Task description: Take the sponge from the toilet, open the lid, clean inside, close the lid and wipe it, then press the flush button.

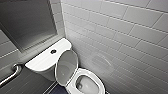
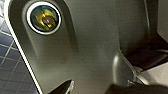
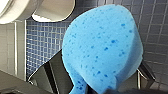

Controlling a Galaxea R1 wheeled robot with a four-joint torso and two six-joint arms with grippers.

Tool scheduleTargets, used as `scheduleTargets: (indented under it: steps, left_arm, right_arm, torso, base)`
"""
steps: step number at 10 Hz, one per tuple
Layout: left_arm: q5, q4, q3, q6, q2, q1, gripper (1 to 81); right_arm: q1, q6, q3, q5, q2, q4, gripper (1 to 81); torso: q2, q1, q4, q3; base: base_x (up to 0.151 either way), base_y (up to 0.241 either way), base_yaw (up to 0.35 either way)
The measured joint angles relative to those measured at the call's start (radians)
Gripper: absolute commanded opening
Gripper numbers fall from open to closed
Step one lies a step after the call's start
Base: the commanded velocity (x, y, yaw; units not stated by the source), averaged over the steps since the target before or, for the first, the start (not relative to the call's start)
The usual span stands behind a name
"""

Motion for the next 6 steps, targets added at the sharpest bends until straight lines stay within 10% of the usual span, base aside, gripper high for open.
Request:
scheduleTargets:
  steps: [6]
  left_arm:
    - [0.388,-0.466,-0.105,0.518,0.169,0.099,81.1]
  right_arm:
    - [0.002,0.002,-0.014,-0.002,0.001,0.0,1.0]
  torso:
    - [0.0,0.0,0.0,0.0]
  base:
    - [0.0,0.0,0.0]
